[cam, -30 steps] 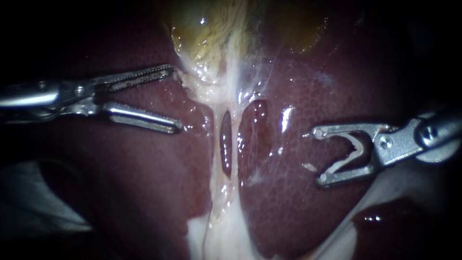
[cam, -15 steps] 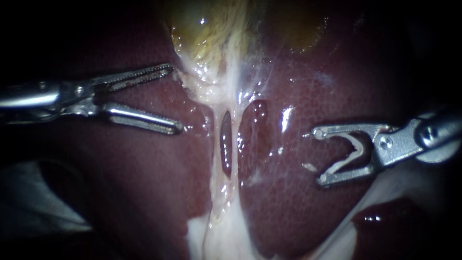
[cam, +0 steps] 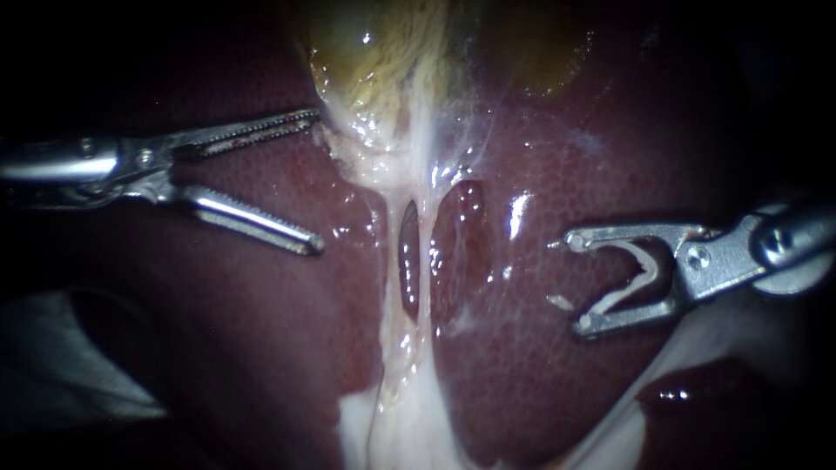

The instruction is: Grabbing gallbladder

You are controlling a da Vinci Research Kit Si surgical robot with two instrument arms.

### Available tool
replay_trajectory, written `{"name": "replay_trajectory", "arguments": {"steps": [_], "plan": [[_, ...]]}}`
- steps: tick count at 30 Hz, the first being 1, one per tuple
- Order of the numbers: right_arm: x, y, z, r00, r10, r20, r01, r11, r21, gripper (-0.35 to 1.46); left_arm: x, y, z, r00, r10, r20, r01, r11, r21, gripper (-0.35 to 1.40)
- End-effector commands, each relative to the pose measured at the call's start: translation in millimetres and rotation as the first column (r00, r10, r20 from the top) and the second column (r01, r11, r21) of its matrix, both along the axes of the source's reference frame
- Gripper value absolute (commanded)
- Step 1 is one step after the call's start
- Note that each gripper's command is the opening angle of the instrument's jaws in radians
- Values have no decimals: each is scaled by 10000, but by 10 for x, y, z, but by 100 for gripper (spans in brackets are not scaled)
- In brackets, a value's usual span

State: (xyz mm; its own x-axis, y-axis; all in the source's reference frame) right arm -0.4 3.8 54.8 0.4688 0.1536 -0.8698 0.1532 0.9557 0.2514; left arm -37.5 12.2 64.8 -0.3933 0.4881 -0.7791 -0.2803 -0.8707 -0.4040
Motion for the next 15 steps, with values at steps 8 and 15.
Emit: {"name": "replay_trajectory", "arguments": {"steps": [8,15], "plan": [[0,0,0,10000,4,0,-4,10000,1,50,-2,14,-4,9973,601,423,-581,9972,-469,113],[0,0,0,10000,6,1,-6,10000,1,50,-5,21,-1,9944,924,514,-882,9930,-783,116]]}}
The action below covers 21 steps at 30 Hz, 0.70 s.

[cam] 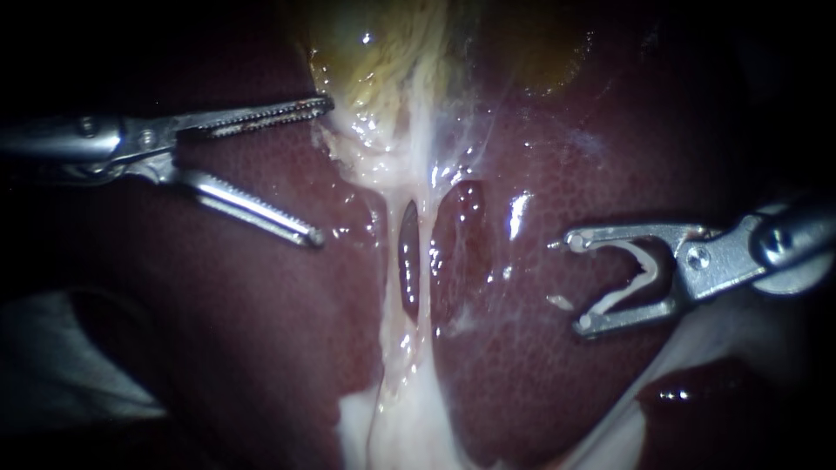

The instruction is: Grabbing gallbladder

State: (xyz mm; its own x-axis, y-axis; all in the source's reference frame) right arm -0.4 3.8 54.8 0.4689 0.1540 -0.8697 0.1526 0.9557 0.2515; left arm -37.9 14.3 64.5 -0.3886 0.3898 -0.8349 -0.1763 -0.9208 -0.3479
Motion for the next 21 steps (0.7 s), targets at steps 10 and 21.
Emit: {"name": "replay_trajectory", "arguments": {"steps": [10,21], "plan": [[0,0,0,10000,-3,-3,3,10000,0,50,-2,-3,16,9994,338,90,-337,9994,-84,118],[0,0,-1,10000,-4,-4,4,10000,0,50,-13,-22,30,9949,1009,68,-1008,9948,-152,116]]}}
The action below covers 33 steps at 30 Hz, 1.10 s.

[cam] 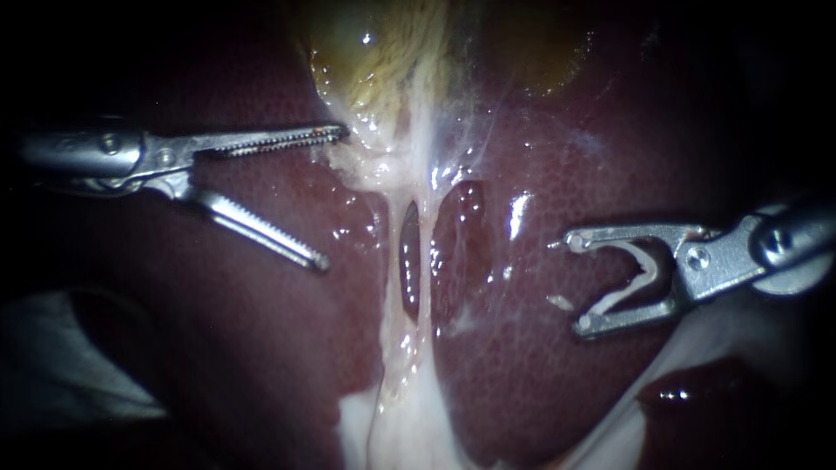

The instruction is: Grabbing gallbladder

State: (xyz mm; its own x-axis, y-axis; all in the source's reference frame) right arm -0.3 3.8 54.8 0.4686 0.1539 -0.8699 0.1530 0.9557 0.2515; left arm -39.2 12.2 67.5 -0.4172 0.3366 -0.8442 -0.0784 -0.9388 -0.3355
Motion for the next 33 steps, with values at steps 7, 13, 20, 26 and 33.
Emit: {"name": "replay_trajectory", "arguments": {"steps": [7,13,20,26,33], "plan": [[0,0,0,10000,0,0,0,10000,-1,50,-4,-9,3,10000,85,28,-85,9997,212,108],[0,0,0,10000,-1,0,1,10000,-1,50,-8,-9,-2,10000,-84,-43,85,9990,433,93],[0,0,0,10000,0,1,0,10000,-1,50,-8,-3,0,9952,-832,-516,855,9954,440,88],[1,0,0,10000,5,3,-5,10000,-1,50,-5,-1,5,9858,-1453,-840,1522,9848,831,66],[1,0,0,10000,-13,-13,13,10000,14,50,1,-2,11,9766,-1876,-1056,1998,9724,1207,31]]}}
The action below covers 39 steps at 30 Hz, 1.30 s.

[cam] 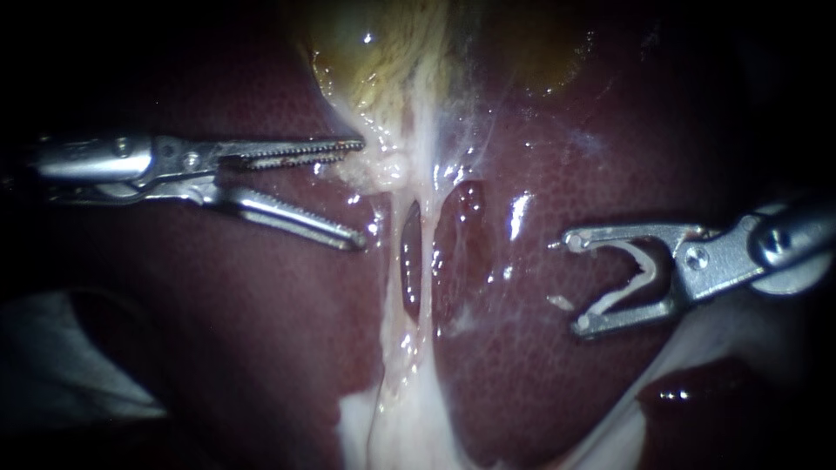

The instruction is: Grabbing gallbladder

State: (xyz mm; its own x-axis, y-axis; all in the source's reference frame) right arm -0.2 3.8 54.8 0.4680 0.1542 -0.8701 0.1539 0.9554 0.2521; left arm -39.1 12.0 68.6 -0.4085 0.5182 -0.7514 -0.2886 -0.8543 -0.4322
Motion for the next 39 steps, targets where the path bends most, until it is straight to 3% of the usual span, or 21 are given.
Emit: {"name": "replay_trajectory", "arguments": {"steps": [1,13,17,20,29,32,35,39], "plan": [[0,0,0,10000,-6,-5,6,10000,6,50,0,0,0,10000,-66,-14,67,9999,100,27],[0,0,0,10000,-5,-5,5,10000,6,50,3,-1,0,9996,-269,-71,271,9992,296,0],[0,0,0,10000,-5,-5,5,10000,6,50,5,0,-1,9993,-371,-101,375,9985,391,-13],[0,0,0,10000,-5,-5,5,10000,6,50,7,0,-3,9990,-440,-105,445,9977,504,-33],[-1,0,0,10000,-8,-6,8,10000,6,50,11,0,-14,9984,-499,-267,522,9945,906,-35],[-1,0,0,10000,-7,-6,7,10000,6,50,10,0,-23,9991,-249,-347,293,9907,1332,-35],[-1,0,0,10000,-7,-6,7,10000,6,50,10,2,-29,9983,7,-576,79,9889,1483,-35],[-1,0,0,10000,-8,-6,8,10000,6,50,11,5,-32,9986,104,-524,-14,9856,1692,-35]]}}
